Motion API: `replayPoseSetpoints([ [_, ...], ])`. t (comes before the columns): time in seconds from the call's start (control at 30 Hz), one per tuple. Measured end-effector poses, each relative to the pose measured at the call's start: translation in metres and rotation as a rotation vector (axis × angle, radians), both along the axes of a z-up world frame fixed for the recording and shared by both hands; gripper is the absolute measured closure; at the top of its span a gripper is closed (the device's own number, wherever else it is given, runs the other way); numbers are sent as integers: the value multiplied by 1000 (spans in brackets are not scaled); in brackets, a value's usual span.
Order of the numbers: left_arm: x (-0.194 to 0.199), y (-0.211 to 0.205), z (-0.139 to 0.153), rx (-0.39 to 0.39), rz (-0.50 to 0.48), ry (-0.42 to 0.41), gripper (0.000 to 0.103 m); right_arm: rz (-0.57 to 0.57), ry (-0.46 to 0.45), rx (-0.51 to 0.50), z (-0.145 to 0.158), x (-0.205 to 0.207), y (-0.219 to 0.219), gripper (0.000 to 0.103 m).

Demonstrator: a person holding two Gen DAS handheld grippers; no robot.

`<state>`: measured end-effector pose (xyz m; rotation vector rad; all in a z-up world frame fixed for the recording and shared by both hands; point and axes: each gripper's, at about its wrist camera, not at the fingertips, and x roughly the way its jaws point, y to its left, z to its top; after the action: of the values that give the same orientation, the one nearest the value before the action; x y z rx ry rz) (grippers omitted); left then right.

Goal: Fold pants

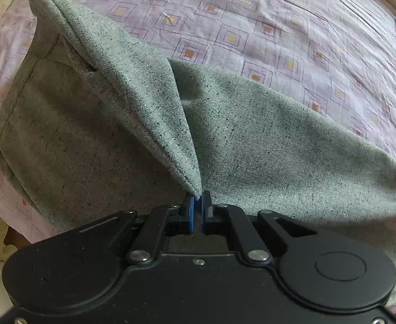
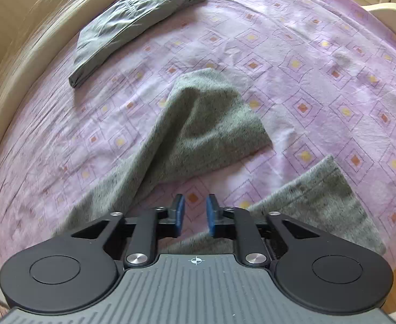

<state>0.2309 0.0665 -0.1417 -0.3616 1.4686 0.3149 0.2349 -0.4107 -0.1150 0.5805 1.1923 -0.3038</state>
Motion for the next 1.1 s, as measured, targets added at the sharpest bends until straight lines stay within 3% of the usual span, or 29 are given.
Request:
replayPoseSetpoints([
  [0.13,16,5,0,31,-17,-11,97,-63,12,-24,-16,21,-21,69],
  [0.33,28,0,7,64,-57,-36,97,-305,63,104,-39,7,-53,63],
  [0.53,21,0,6,65,-80,-32,97,-475,-42,205,-50,-1,-55,54],
  [0.63,24,3,6,52,-86,-27,97,-514,-66,217,-56,8,-52,57],
  [0.67,26,4,8,49,-86,-32,97,-515,-70,214,-56,12,-51,84],
  [0.7,28,5,12,45,-87,-46,98,-504,-77,216,-54,17,-50,93],
  [0.8,37,7,37,33,-100,-125,98,-379,-119,111,-18,36,-40,93],
  [0.97,48,12,104,62,-155,-320,98,-157,-275,-89,80,37,-26,93],
  [1.03,45,18,111,39,-160,-329,98,-141,-280,-119,99,26,-29,93],
  [1.1,41,24,99,-6,-154,-283,98,-138,-222,-141,95,10,-31,93],
])
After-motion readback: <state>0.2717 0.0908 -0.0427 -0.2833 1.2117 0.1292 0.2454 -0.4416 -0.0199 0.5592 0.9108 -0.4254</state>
